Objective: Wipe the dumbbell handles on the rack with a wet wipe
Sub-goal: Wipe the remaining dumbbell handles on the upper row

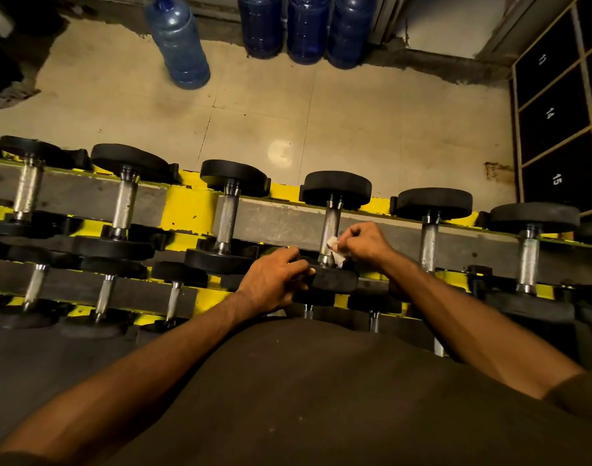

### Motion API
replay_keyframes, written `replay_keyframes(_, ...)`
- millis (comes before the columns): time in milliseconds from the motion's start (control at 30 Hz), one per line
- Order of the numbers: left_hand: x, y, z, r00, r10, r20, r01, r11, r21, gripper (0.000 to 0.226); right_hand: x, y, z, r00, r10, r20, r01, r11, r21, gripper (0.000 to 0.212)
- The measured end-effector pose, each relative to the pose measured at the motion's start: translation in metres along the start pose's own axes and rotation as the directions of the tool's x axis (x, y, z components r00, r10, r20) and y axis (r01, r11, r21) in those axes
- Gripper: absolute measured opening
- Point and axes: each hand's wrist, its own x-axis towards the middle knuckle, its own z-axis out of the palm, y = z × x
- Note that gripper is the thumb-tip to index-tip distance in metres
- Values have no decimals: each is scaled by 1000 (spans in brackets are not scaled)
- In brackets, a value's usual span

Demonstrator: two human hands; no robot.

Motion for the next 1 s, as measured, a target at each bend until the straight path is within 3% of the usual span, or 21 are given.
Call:
replay_keyframes(67,-1,0,1,1000,-10,-5,10,1000,-9,39,5,-4,-1,997,29,-68,-23,996,83,12)
replay_keyframes(133,-2,0,1,1000,-28,-9,28,999,-27,36,13,-6,-2,986,106,-128,-65,954,294,11)
replay_keyframes(267,0,6,-3,999,-47,13,47,998,-40,34,30,-18,-4,940,312,-135,-159,755,636,14)
replay_keyframes(333,2,7,-7,998,-59,30,61,997,-50,34,38,-20,-2,920,388,-61,-219,636,740,12)
replay_keyframes(400,6,8,-10,995,-84,50,87,994,-63,32,44,-20,3,908,415,59,-303,553,776,14)
replay_keyframes(500,11,10,-14,988,-127,85,132,989,-60,29,52,-18,10,893,425,149,-383,541,749,22)
replay_keyframes(600,13,11,-14,983,-144,112,151,987,-54,30,48,-24,12,908,398,130,-337,510,792,21)
replay_keyframes(667,12,10,-14,984,-144,106,151,987,-59,30,40,-25,12,929,369,28,-231,520,823,17)
replay_keyframes(767,11,9,-14,986,-143,86,149,987,-65,31,30,-21,18,910,268,-317,17,740,673,12)
replay_keyframes(867,11,10,-14,988,-141,69,146,987,-68,31,19,-30,27,832,-40,-554,213,944,251,8)
replay_keyframes(933,10,12,-13,988,-144,59,148,987,-68,31,15,-35,33,788,-225,-574,240,969,-50,7)
replay_keyframes(1000,9,11,-12,986,-156,56,159,985,-69,31,11,-34,39,744,-410,-527,276,908,-317,11)
